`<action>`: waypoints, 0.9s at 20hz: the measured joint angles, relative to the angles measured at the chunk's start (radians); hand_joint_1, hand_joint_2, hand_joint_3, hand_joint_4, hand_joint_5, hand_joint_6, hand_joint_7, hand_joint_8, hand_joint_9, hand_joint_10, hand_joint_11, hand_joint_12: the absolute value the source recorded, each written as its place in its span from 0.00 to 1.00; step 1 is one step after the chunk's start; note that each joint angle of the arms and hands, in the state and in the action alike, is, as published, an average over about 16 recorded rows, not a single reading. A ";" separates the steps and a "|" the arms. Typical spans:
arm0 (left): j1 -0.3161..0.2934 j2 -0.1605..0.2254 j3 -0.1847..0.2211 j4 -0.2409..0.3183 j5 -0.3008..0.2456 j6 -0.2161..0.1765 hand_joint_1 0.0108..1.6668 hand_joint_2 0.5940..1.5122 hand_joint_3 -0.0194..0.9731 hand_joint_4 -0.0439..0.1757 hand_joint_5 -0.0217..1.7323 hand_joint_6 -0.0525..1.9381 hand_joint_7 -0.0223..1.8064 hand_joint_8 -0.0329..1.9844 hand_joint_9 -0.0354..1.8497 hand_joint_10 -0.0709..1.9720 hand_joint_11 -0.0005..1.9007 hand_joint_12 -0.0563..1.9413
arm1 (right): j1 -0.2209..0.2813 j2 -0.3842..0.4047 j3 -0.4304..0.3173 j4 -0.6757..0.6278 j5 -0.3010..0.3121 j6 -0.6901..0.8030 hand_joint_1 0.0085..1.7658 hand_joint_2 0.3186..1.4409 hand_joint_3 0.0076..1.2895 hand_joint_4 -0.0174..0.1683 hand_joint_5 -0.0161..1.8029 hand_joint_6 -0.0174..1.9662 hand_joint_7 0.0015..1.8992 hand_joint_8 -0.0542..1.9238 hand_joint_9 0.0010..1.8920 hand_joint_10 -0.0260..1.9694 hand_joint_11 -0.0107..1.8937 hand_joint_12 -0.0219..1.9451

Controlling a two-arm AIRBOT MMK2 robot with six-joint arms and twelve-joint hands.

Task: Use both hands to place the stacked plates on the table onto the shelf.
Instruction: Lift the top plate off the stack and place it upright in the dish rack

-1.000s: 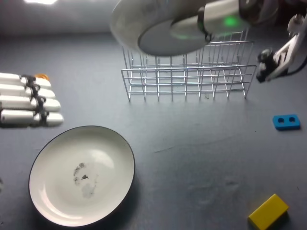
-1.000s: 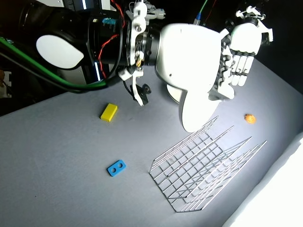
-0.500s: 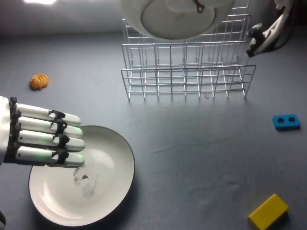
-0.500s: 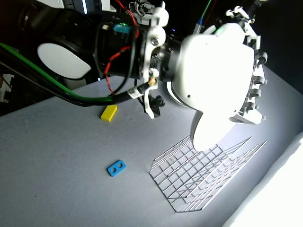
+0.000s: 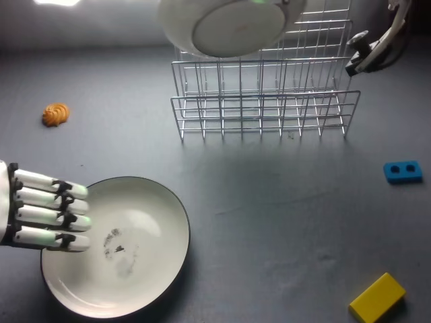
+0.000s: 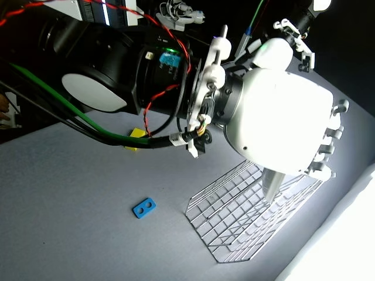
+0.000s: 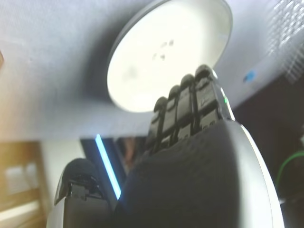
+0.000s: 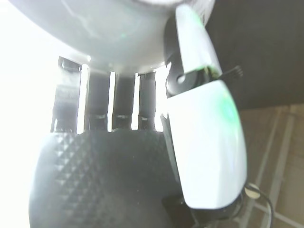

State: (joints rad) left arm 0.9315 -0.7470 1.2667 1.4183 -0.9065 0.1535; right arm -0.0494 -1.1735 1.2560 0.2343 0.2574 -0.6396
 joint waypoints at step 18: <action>0.134 -0.032 -0.013 -0.160 0.212 -0.013 0.00 0.55 0.03 0.19 0.01 0.02 0.02 0.01 0.01 0.02 0.01 0.03 | -0.111 -0.019 0.089 0.101 -0.020 -0.015 0.67 0.70 0.00 0.04 0.45 0.58 0.50 0.59 0.48 0.34 0.31 0.70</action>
State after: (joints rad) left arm 1.0659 -0.7793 1.2536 1.2583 -0.6949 0.1407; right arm -0.1604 -1.1928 1.3454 0.3350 0.2376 -0.6544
